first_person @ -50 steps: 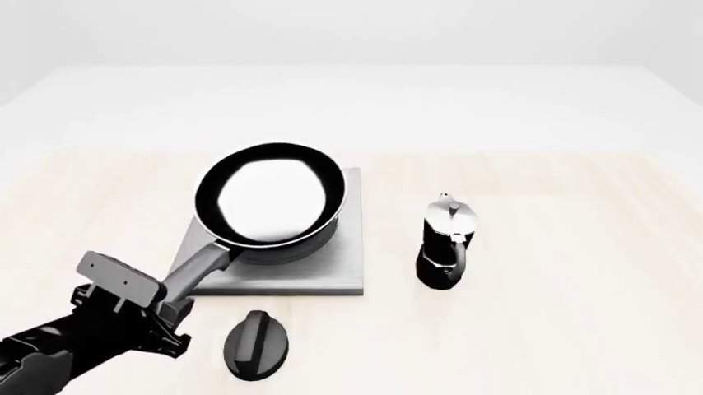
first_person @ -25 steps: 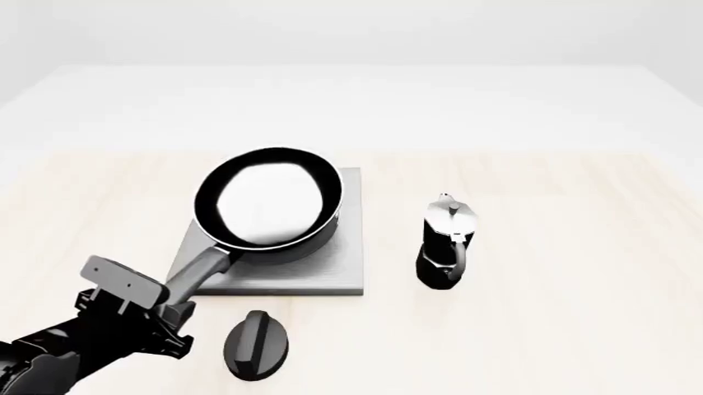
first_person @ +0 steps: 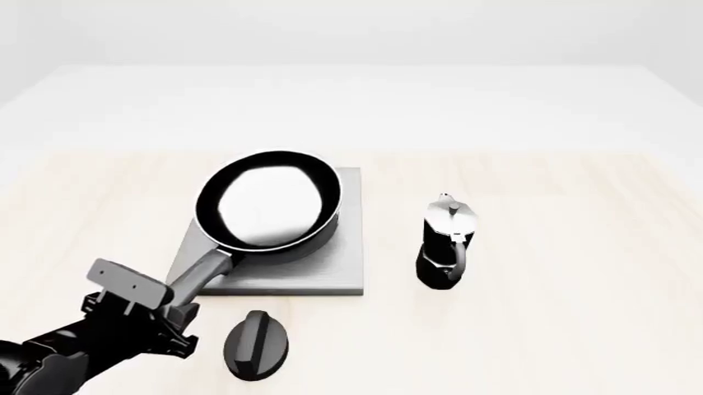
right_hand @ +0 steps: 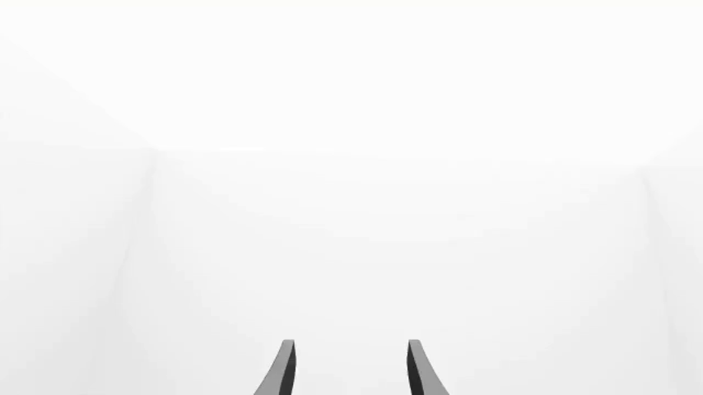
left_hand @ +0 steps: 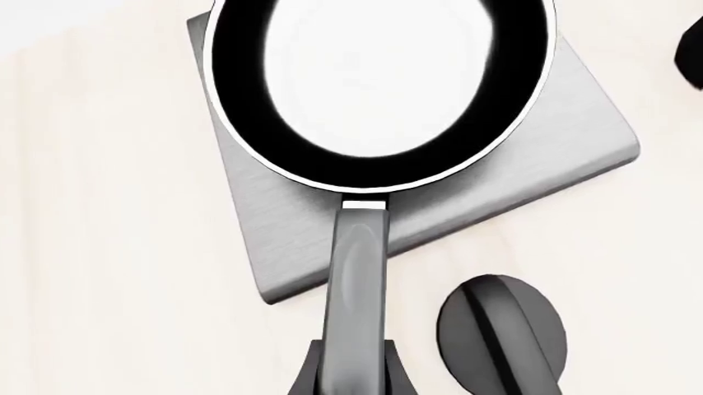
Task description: Put the frying pan on the stove.
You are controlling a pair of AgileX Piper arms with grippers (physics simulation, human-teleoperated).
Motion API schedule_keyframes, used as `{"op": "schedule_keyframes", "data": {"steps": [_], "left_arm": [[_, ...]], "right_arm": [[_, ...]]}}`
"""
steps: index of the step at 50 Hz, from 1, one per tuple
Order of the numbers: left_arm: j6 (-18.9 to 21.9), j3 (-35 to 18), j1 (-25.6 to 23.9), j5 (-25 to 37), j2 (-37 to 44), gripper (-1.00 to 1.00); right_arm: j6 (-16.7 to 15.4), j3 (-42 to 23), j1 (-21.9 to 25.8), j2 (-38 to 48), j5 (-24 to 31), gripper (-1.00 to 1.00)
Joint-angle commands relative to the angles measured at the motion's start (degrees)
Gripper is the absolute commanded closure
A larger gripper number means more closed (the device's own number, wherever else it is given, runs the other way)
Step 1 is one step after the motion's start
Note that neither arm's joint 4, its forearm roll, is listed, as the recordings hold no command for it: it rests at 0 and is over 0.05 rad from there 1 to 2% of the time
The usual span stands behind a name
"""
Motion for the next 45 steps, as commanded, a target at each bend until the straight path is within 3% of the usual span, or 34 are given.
{"op": "schedule_keyframes", "data": {"steps": [1, 19, 33, 34, 45], "left_arm": [[0.68, -1.29, -0.23, -2.48, 1.55, 1.0], [0.24, -1.39, -0.85, -5.08, 4.89, 1.0], [-0.04, -0.61, -0.74, -3.75, 3.38, 1.0], [-0.14, -0.48, -0.84, -3.48, 3.03, -1.0], [-0.22, -0.55, -0.95, -2.57, 2.22, -1.0]], "right_arm": [[0.03, 0.1, -0.03, 0.0, -0.05, -1.0], [0.07, 0.45, -0.01, 0.0, -0.27, -1.0], [-0.01, 0.84, 0.12, 0.0, -0.54, -1.0], [-0.01, 0.85, 0.14, 0.0, -0.55, -1.0], [0.01, 0.78, 0.24, 0.0, -0.5, -1.0]]}}
